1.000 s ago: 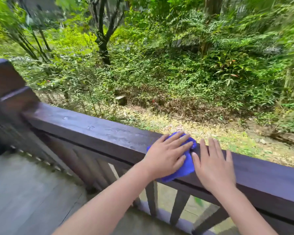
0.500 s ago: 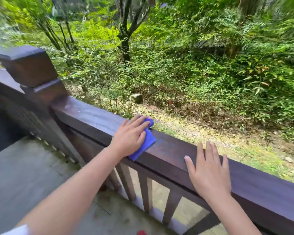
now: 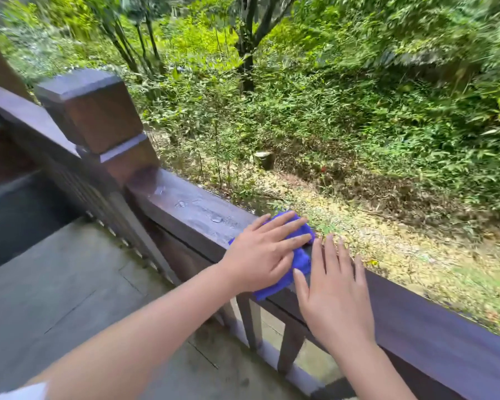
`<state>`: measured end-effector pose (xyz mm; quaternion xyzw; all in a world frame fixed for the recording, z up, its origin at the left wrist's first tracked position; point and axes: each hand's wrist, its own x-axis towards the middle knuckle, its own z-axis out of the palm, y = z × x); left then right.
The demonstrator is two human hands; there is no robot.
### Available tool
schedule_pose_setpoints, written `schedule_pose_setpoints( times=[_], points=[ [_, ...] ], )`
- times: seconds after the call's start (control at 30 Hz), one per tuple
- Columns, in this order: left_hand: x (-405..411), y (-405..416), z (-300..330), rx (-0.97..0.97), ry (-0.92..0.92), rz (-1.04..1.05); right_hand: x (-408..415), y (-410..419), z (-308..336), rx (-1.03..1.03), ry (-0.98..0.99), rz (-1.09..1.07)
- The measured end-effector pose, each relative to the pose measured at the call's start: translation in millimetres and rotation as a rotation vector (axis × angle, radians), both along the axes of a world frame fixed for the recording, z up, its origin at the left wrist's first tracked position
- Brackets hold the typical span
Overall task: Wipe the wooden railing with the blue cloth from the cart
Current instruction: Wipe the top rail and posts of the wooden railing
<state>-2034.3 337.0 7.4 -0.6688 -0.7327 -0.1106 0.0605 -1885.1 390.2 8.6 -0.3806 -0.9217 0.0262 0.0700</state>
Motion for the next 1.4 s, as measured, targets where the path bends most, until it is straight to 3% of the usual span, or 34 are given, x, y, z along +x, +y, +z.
schedule_pose_setpoints(
  times=[0.17,0.37,0.57,0.7,0.8,0.87,1.0,1.13,1.4],
  points=[
    [-63,-20,-3,-0.016,0.099,0.014,-40,-9,4,-0.03,-0.024,0.029],
    [-141,-46,6,-0.055,0.056,0.008,-78,-17,4,-0.084,-0.07,0.038],
    [-97,-27,-2,0.074,-0.051,0.371,-94,-24,7,-0.106,-0.137,0.017],
    [-85,-25,-5,0.057,0.106,0.059,-95,-26,8,-0.082,-0.097,-0.02],
    [-127,-37,-2,0.056,0.316,-0.187,-108,-31,7,-0.073,-0.072,-0.064],
    [-159,-44,-1,0.033,0.355,-0.229,-127,-40,9,-0.07,-0.061,-0.068],
    [-222,-58,4,-0.069,0.337,-0.03,-168,-53,16,-0.077,-0.055,-0.062],
    [-274,-73,8,-0.156,0.162,0.223,-192,-58,16,-0.103,-0.085,-0.056],
    [-244,-57,-3,-0.017,-0.069,0.671,-195,-56,10,-0.079,-0.102,-0.04]
  ],
)
